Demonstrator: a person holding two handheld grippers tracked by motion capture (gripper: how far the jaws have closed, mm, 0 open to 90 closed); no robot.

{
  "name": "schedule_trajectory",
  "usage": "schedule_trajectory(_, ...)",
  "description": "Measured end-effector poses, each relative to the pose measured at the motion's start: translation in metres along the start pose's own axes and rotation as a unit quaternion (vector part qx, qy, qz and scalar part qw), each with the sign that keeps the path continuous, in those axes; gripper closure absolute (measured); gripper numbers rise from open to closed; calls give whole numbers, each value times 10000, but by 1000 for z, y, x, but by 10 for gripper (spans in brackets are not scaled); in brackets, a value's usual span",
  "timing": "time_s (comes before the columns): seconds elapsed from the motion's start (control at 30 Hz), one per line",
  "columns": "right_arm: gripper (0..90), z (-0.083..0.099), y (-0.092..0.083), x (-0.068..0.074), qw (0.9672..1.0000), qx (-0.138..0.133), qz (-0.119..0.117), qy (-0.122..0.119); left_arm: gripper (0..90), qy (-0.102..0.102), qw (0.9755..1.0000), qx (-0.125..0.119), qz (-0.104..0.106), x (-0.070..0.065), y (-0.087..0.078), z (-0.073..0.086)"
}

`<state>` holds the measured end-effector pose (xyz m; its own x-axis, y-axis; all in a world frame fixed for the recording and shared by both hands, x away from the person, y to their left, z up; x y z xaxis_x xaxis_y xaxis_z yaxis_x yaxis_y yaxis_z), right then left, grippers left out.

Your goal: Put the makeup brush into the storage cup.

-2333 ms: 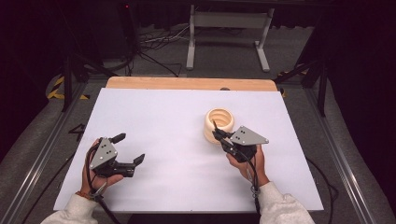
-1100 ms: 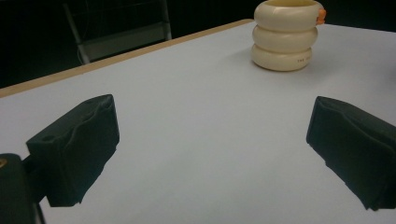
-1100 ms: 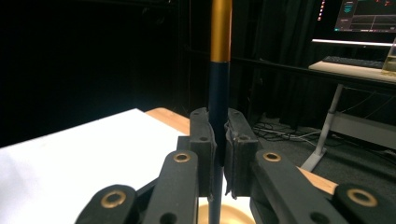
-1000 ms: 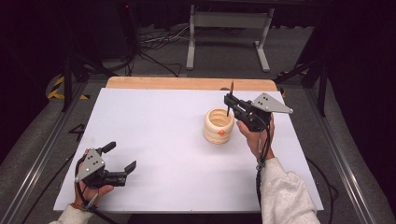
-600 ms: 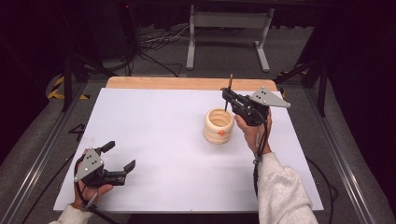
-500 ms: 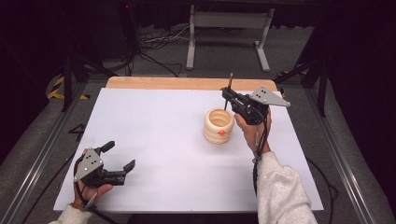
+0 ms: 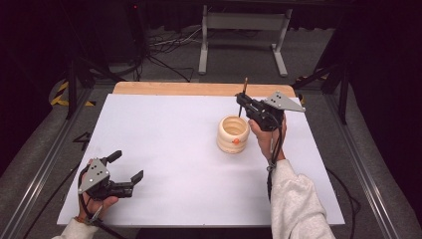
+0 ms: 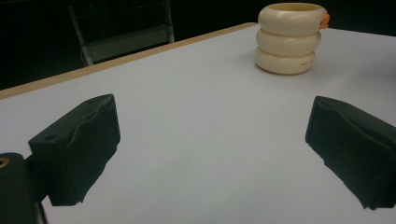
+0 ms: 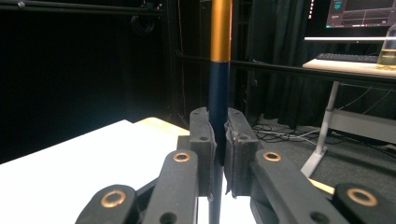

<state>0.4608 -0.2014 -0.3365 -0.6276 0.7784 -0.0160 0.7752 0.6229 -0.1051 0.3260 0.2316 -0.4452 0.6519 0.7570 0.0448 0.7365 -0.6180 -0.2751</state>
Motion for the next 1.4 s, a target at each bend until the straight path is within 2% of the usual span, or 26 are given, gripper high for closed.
schedule_trajectory(0.27,835,19,7,-3,9998,168,3,69,40,37,10000,-1,22,-1,-1,0)
schedule_trajectory(0.43,835,29,10,-4,9996,239,-21,133,38,2,9999,-6,118,0,0,1)
schedule_trajectory(0.67,835,44,11,-5,9992,344,24,213,38,18,10000,39,83,-1,1,1)
schedule_trajectory(0.8,835,52,12,-4,9990,416,27,177,38,17,9999,55,102,-1,1,1)
schedule_trajectory(1.4,833,71,10,0,9980,552,-5,310,38,-1,9999,66,125,-2,2,1)
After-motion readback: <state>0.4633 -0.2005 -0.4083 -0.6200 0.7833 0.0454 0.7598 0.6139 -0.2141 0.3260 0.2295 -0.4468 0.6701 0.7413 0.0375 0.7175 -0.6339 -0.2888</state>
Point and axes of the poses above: each handheld gripper's, and its own axes: y roughly forward along the jaws, z roughly out of its underside, x roughly to its left, the point moved 2 cm from there along y, roughly forward along the jaws, and after that the axes turned 1 degree about x, right-handed, at the moved point
